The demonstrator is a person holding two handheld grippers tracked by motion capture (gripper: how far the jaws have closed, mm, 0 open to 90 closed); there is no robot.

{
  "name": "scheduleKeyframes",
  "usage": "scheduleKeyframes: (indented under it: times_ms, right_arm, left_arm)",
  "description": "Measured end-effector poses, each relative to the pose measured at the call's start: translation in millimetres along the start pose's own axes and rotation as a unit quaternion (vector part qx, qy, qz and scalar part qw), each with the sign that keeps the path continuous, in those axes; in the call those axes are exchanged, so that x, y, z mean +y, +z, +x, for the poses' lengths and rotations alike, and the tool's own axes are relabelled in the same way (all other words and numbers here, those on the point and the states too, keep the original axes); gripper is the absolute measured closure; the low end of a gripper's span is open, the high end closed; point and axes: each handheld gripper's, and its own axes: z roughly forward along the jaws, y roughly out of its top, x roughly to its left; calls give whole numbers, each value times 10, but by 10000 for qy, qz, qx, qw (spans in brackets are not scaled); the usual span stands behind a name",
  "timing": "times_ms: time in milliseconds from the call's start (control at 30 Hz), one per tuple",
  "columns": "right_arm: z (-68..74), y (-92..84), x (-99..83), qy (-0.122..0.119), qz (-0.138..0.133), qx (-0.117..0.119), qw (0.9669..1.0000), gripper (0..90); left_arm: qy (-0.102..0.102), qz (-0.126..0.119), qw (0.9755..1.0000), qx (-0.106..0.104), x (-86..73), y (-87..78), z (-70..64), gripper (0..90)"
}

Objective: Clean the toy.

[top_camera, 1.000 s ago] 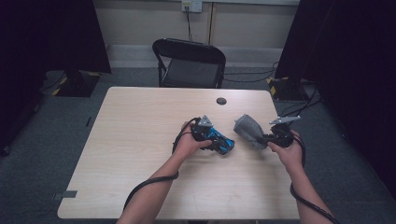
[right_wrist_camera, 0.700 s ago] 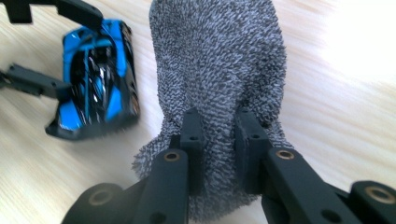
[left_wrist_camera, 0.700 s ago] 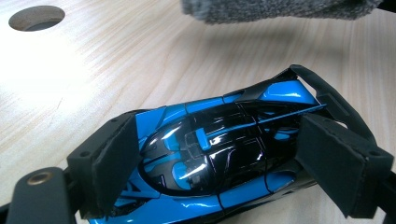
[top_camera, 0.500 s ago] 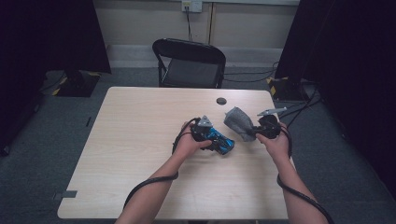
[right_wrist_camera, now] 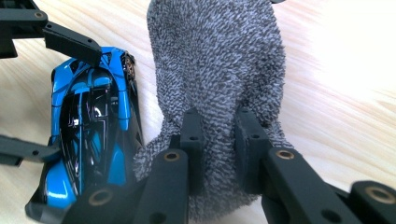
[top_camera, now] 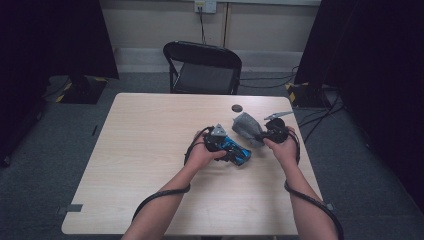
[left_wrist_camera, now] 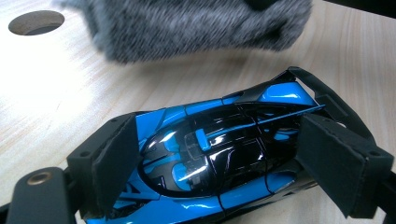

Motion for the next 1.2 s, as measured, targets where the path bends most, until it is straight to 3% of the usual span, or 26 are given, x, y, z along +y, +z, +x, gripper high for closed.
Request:
scheduleKeyframes:
  times_ms: [267,600,767,967,1200]
  right_arm:
    - [98,251,122,-115,71,125,9998,762]
    - [291,566,198,-626,420,147,9970,761]
    - [252,565,178,-625,445,250,9967,761]
    - [234,525,130,-811,428,322,9953,761]
    - [177,432,39,-803,405,384,9952,761]
  left_arm:
    - [9,-41,10000,-16,-8,2,2,133]
    - [1,-129,9999,-14,-31,3,4,131]
    - [-17,-144,9999,-12,-31,7,-1,131]
    - [-13,-139,9999,-5,-30,6,-3,131]
    - [-6,-108,9999,-7,-27,3,-1,131]
